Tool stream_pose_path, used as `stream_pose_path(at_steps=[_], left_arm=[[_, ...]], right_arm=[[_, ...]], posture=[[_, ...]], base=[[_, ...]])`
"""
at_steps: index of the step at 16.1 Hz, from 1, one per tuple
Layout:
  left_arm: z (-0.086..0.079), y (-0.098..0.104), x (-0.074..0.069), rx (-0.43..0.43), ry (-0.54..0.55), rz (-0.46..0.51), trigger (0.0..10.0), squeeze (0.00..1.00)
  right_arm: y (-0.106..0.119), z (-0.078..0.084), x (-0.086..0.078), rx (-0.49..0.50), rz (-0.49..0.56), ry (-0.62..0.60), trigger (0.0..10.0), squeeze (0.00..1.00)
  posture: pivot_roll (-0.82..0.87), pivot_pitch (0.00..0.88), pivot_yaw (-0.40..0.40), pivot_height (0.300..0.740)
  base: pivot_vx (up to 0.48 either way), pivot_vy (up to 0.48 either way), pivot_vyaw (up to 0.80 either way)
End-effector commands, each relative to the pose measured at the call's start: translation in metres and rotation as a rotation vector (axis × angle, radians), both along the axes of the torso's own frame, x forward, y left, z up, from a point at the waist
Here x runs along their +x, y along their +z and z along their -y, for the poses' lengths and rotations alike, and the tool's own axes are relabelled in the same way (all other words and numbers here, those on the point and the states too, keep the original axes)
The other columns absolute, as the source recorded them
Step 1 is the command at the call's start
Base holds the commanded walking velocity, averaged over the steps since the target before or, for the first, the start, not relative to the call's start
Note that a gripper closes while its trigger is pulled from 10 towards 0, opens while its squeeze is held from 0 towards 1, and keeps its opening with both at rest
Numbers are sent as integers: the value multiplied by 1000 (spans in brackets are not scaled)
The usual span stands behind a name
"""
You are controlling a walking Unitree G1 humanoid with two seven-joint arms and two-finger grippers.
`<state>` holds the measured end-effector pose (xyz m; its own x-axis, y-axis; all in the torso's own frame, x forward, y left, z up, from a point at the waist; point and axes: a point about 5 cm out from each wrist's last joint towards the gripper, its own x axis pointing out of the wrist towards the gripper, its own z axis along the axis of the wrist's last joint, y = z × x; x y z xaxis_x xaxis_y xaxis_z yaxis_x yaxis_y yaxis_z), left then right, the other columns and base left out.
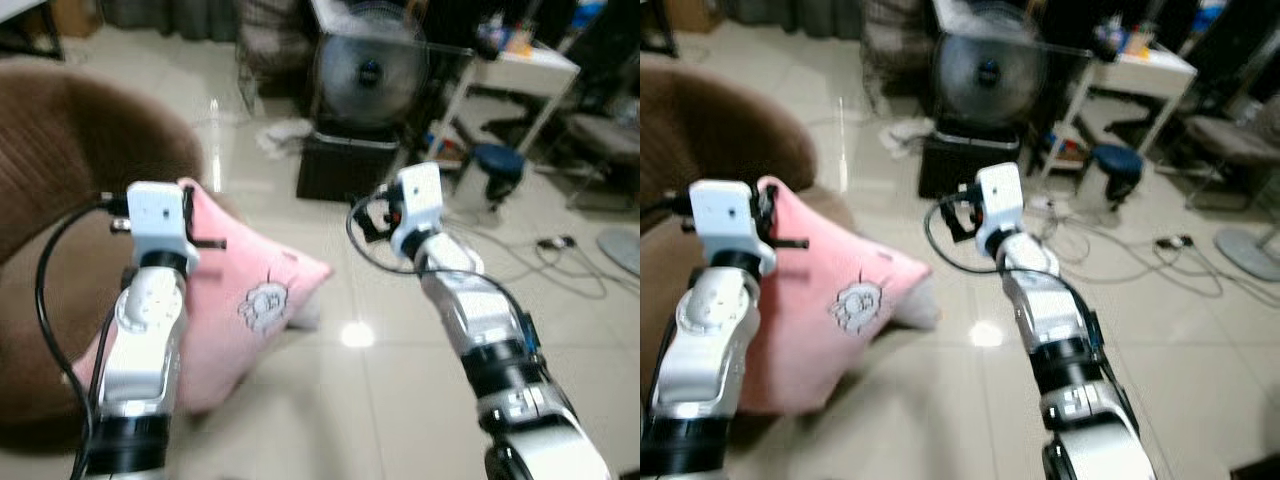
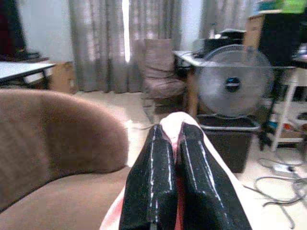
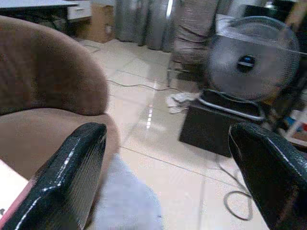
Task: Move the pillow to the sofa from floor
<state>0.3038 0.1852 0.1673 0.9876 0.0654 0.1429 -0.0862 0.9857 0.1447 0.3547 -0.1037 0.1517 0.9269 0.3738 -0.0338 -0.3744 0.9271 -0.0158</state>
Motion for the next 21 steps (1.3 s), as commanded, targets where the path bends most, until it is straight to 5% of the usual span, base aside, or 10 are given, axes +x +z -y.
stream_pose_path(at_steps=[1, 8, 13, 21], left_arm=[[18, 9, 4, 25, -60, 51, 10000, 0], [24, 12, 13, 8, -72, 65, 10000, 0], [16, 11, 8, 23, -55, 73, 10000, 0], [15, 21, 9, 17, -65, 105, 10000, 0]], right_arm=[[-4, 16, 0, -15, -11, -38, 10000, 0], [2, 28, 0, -37, 8, -45, 10000, 0], [-3, 17, -3, -33, 3, 0, 10000, 0], [-1, 12, -5, 38, 11, -32, 10000, 0]], posture=[[212, 0, -129, 740], [173, 0, -133, 740], [209, 0, -140, 740], [208, 0, -101, 740]], base=[[390, 0, 0], [399, 0, 457], [415, 0, 800], [417, 0, 0]])
